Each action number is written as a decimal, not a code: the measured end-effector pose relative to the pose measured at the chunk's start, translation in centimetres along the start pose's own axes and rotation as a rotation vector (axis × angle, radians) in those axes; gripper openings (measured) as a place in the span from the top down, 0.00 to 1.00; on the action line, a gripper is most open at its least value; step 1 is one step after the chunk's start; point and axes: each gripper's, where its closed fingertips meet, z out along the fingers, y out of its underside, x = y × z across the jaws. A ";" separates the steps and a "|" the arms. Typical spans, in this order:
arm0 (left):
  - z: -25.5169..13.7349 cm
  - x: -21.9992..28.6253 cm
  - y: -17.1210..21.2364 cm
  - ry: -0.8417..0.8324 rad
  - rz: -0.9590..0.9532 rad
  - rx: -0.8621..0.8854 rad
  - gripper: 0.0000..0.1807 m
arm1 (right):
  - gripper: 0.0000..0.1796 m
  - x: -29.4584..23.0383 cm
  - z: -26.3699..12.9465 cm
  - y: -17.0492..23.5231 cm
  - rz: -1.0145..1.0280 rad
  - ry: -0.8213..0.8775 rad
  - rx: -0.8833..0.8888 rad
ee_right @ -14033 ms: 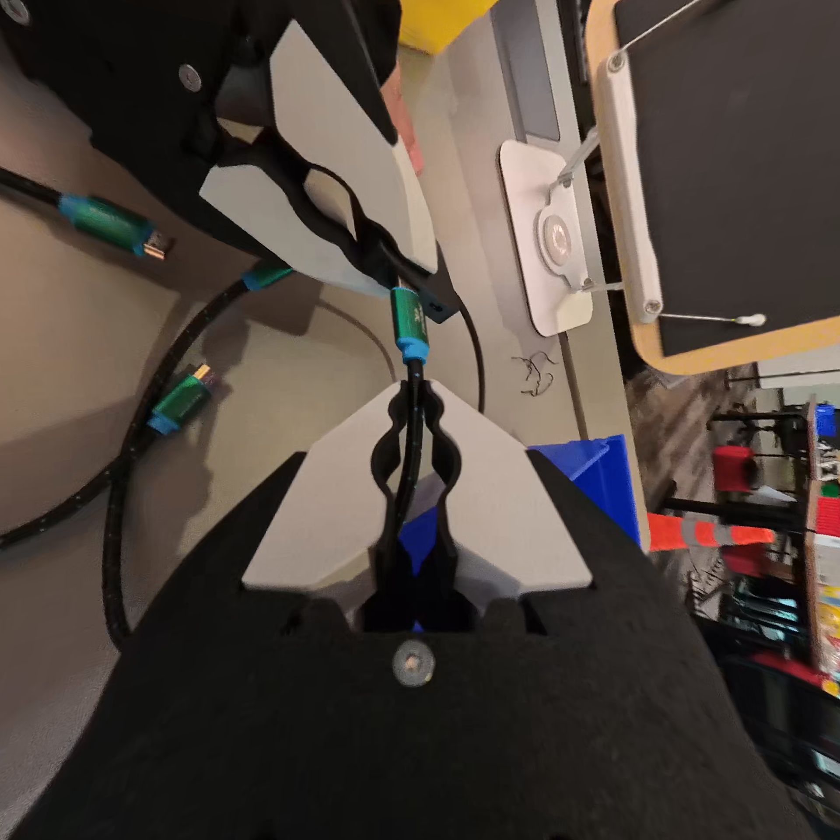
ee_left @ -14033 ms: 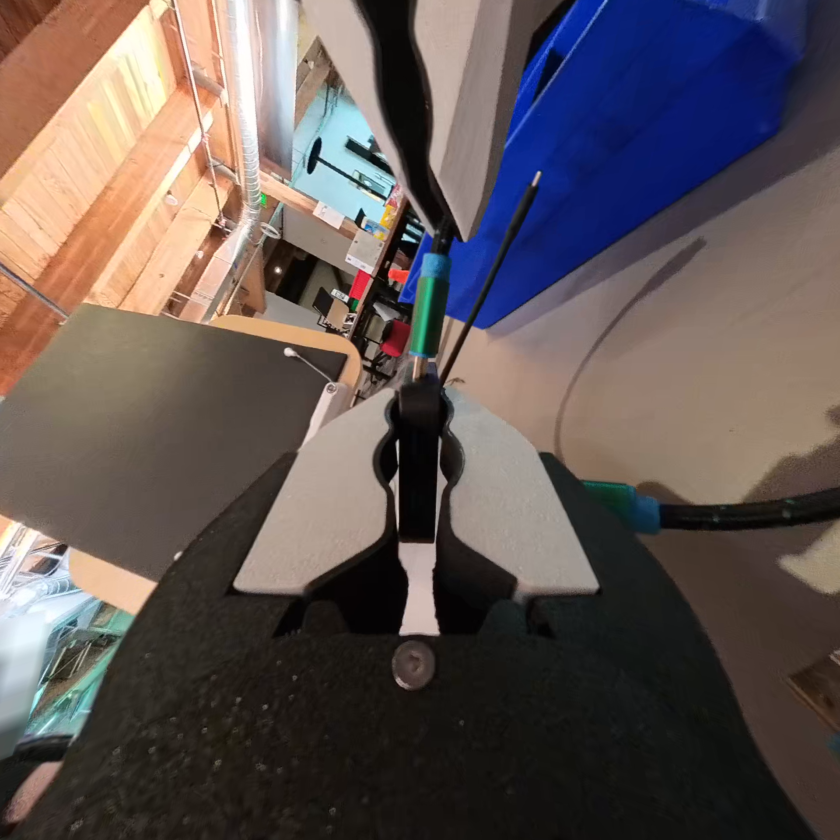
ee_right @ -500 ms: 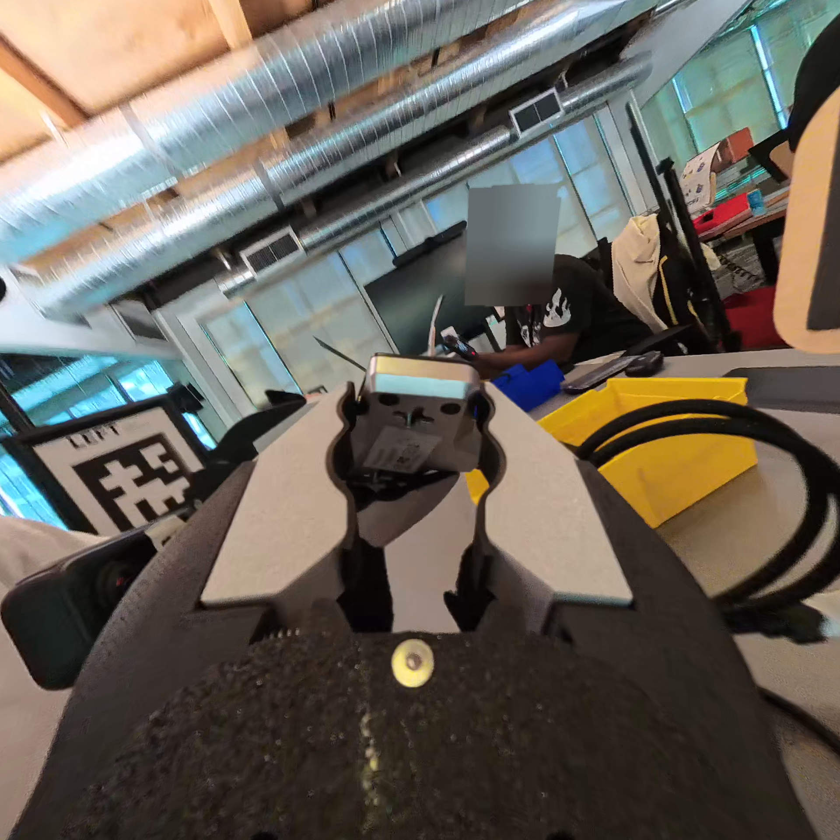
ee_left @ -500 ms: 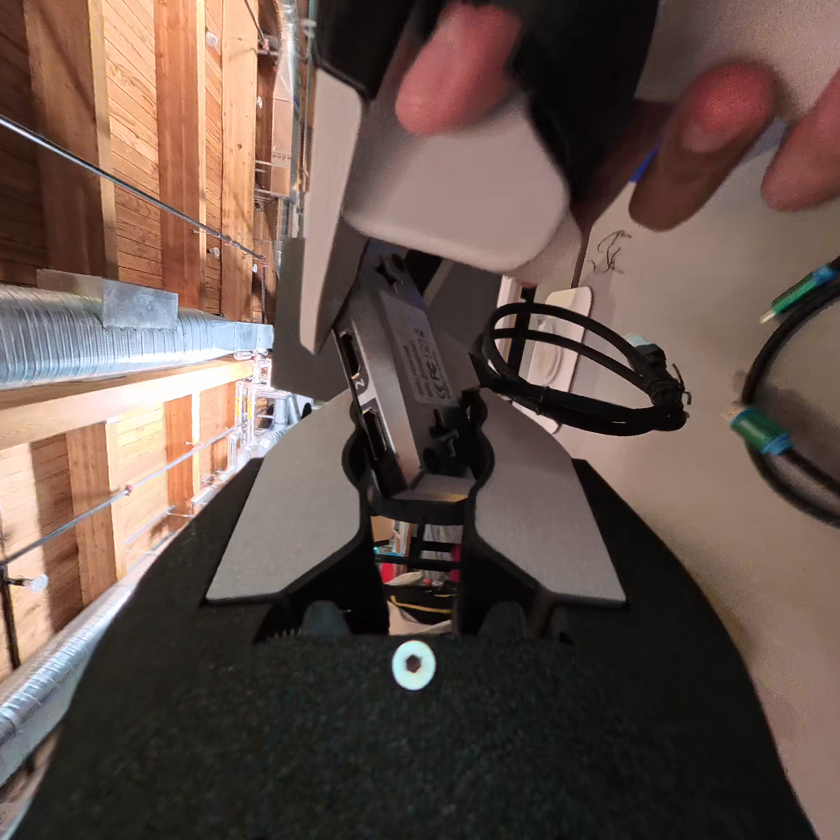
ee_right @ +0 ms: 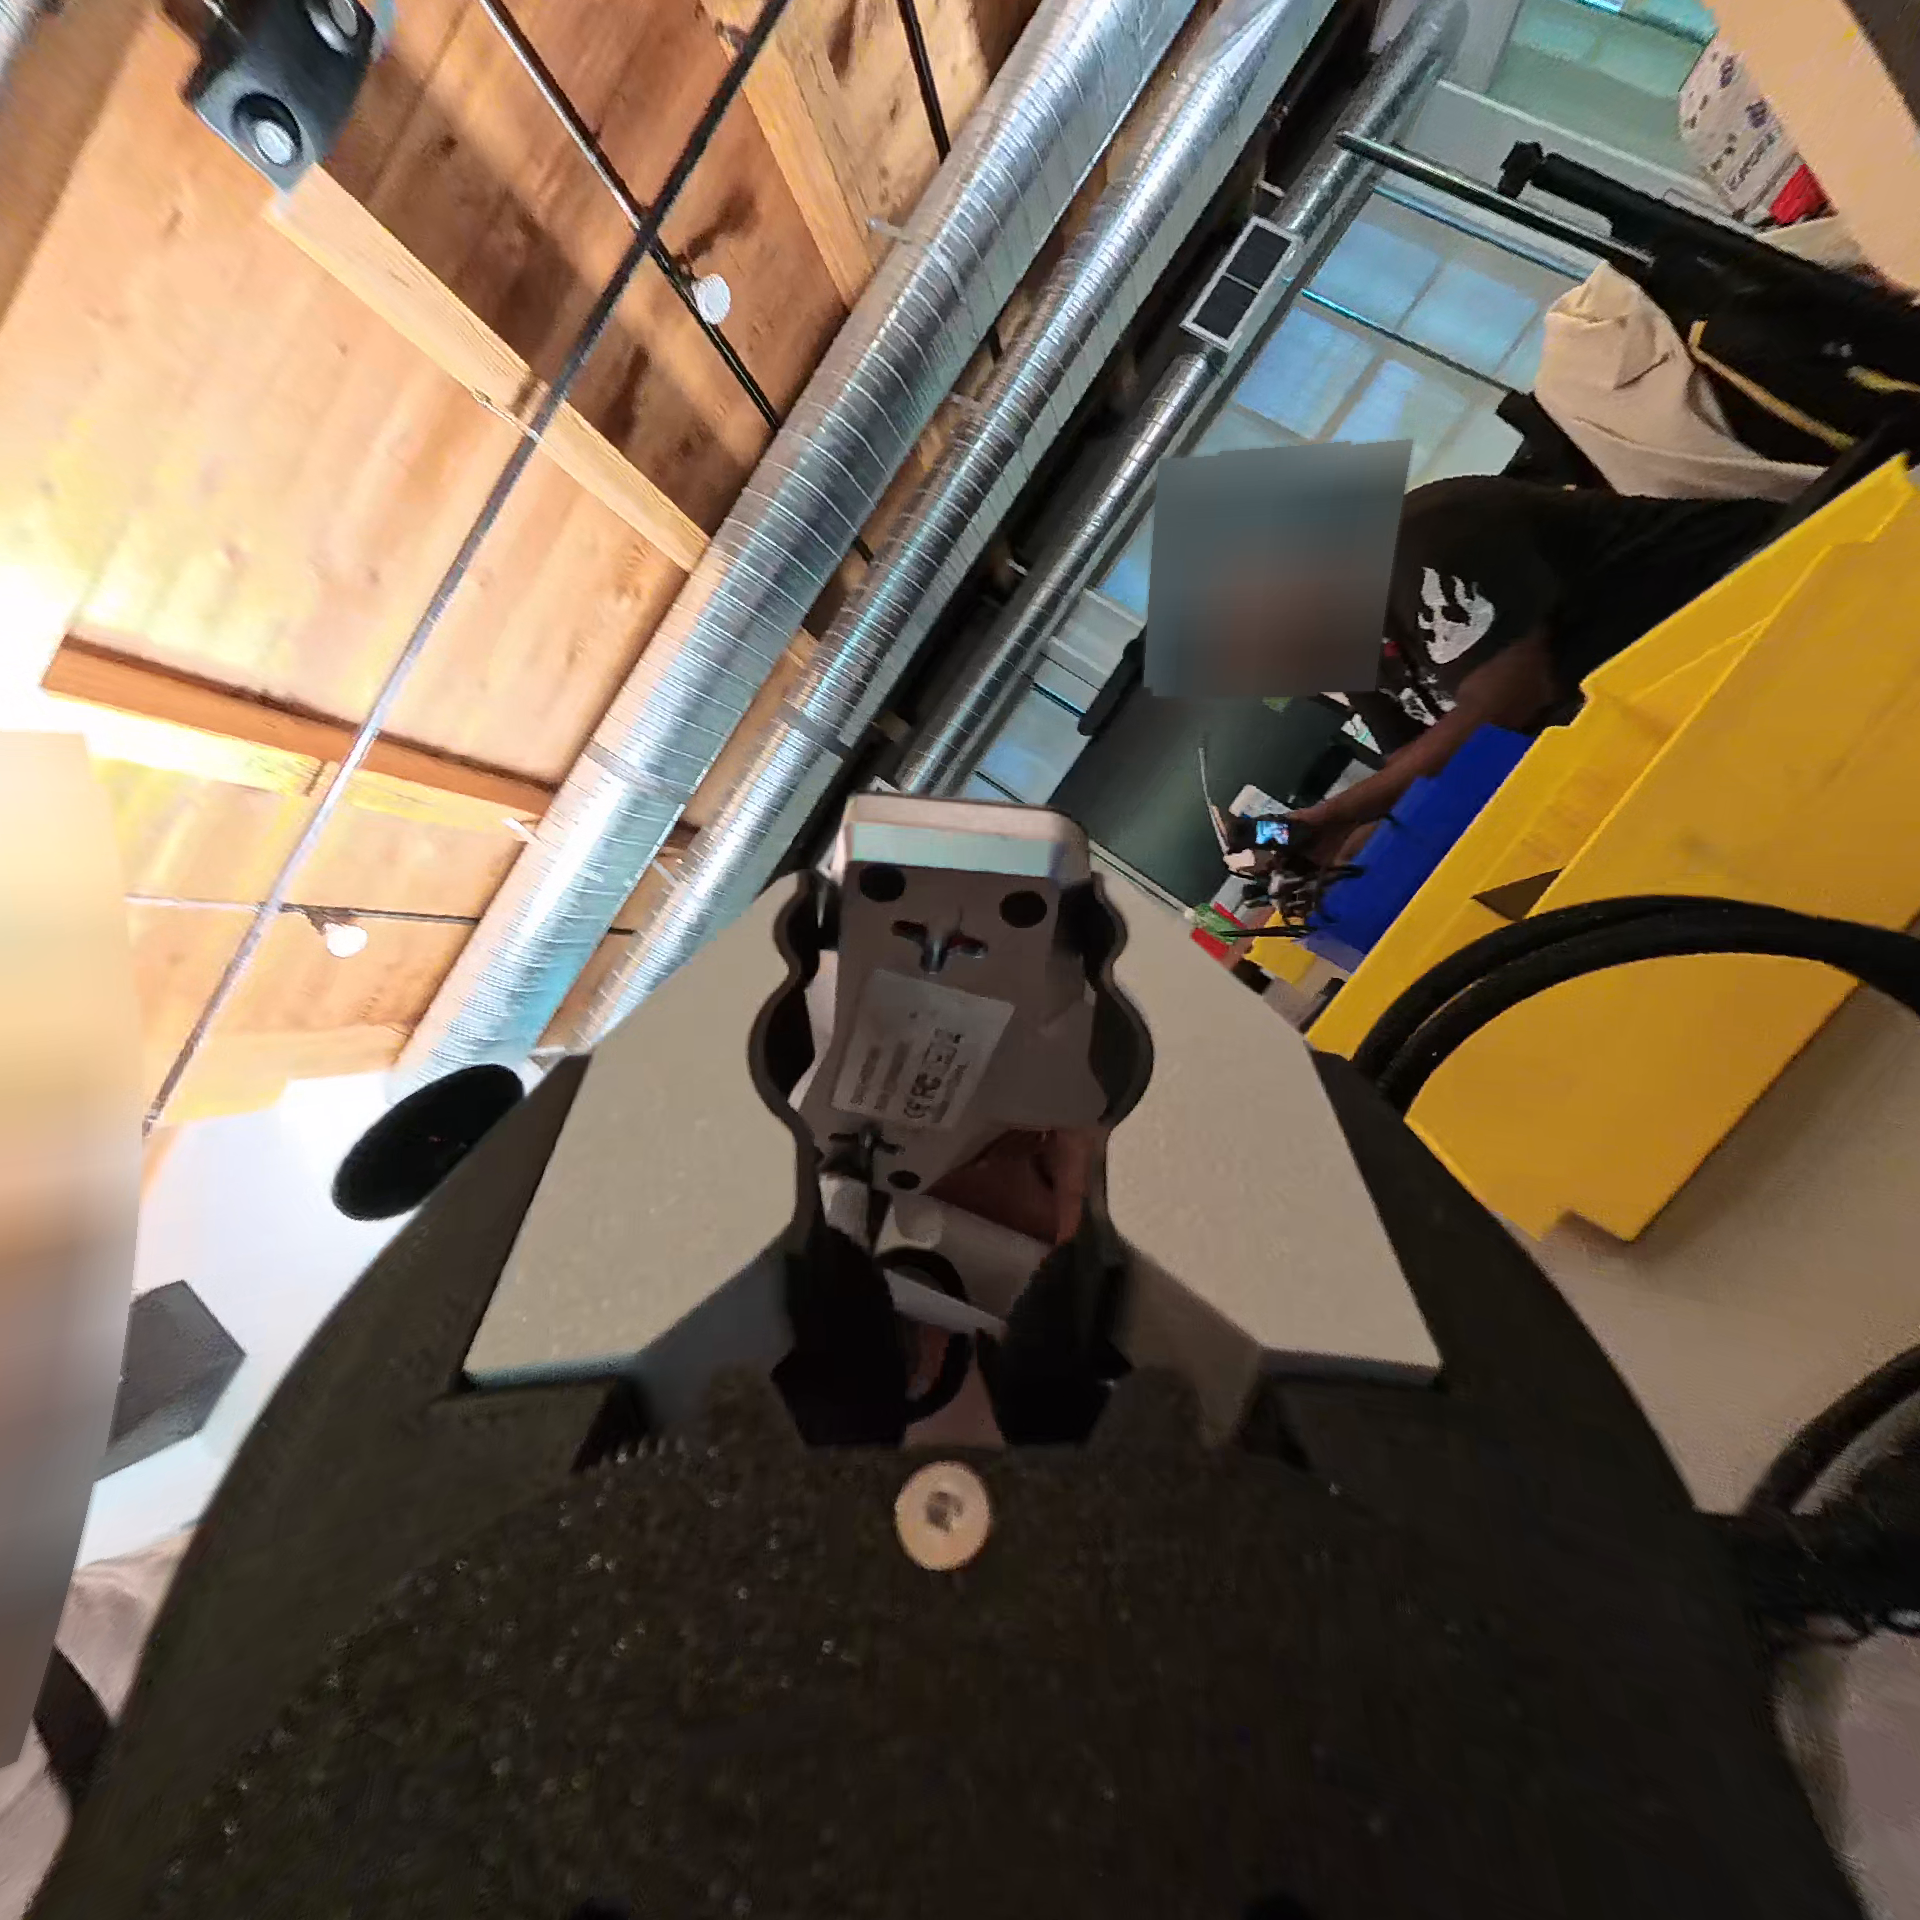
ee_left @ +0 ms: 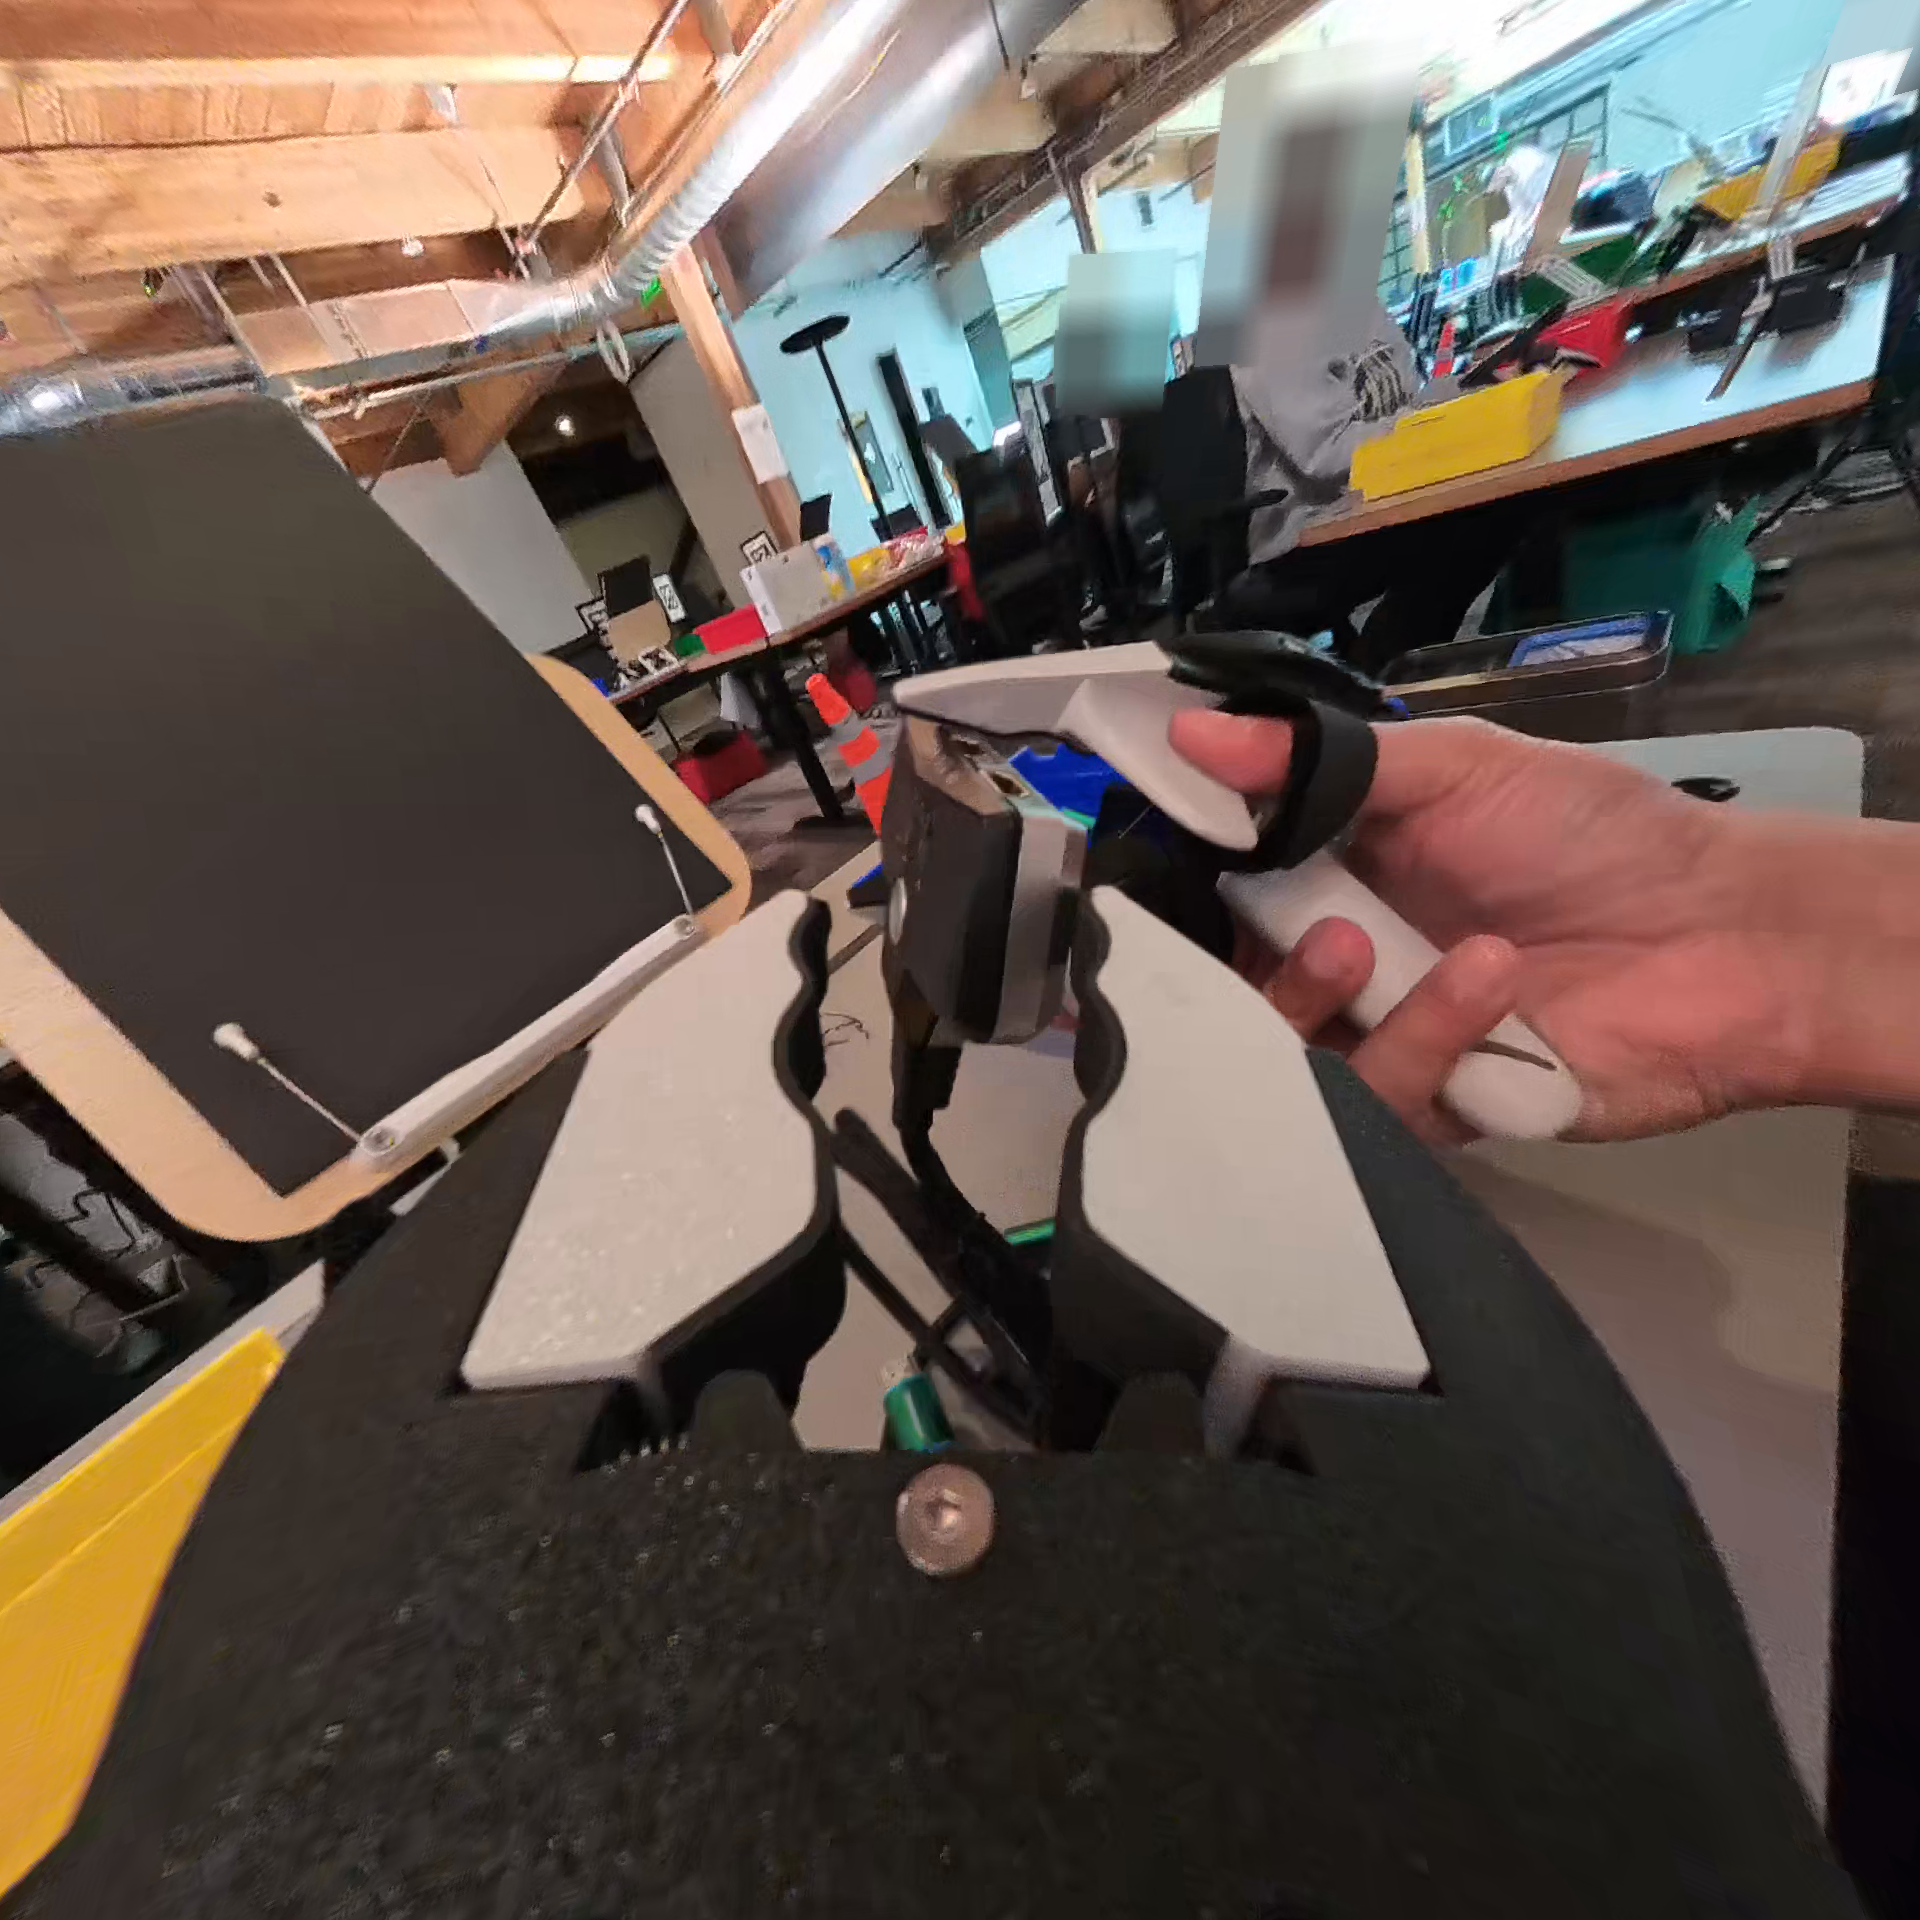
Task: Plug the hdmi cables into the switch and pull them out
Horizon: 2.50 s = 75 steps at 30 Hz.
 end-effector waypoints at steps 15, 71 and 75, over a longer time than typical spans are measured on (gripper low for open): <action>1.1 0.1 1.9 -0.011 0.195 -0.034 0.88 | 0.72 2.8 -0.8 2.1 0.136 0.058 0.000; -4.1 1.5 11.5 0.108 0.206 -0.097 0.88 | 0.96 3.9 -11.4 -6.2 -1.657 1.296 -0.507; -4.1 1.6 11.7 0.124 0.215 -0.096 0.88 | 0.96 1.3 -10.0 -5.9 -1.822 1.262 -0.573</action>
